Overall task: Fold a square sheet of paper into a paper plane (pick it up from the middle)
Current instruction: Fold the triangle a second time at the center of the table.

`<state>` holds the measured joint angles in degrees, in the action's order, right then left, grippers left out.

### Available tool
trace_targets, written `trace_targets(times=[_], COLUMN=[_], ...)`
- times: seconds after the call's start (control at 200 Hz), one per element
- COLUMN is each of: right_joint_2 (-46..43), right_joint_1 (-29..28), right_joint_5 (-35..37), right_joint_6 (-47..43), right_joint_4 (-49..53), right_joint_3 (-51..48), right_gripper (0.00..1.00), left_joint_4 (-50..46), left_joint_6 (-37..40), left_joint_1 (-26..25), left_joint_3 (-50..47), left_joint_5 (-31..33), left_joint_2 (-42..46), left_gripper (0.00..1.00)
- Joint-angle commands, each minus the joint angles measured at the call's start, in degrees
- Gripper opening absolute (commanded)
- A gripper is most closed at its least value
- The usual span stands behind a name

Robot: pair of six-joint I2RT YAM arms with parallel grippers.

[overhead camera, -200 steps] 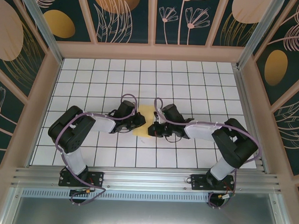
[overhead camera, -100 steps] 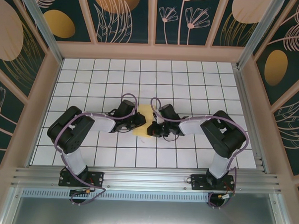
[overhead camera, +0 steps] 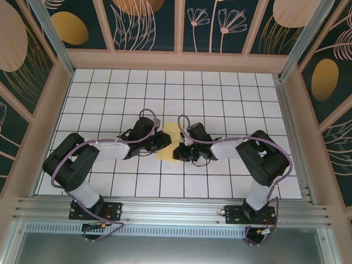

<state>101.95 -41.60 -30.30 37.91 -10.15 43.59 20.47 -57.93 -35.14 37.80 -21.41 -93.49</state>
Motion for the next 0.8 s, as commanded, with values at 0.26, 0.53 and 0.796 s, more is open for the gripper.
trace_targets(times=[0.26,0.53,0.796], right_joint_2=[2.1,1.6,1.1], right_joint_1=[0.2,0.1,0.2], right_joint_5=[3.6,3.7,4.1], right_joint_6=[0.3,-0.1,-0.2], right_joint_4=[2.1,2.7,3.3], right_joint_3=[-1.8,-2.8,-3.8], right_gripper=[0.02,0.02,0.02], left_joint_4=[8.3,-4.0,-10.3], left_joint_6=[-3.5,0.9,2.2], left_joint_1=[0.1,0.1,0.1], left_joint_3=[-3.1,1.9,5.8], left_joint_5=[-3.7,6.0,11.0], left_joint_2=[-6.2,-8.5,-8.3], left_gripper=[0.17,0.16,0.17])
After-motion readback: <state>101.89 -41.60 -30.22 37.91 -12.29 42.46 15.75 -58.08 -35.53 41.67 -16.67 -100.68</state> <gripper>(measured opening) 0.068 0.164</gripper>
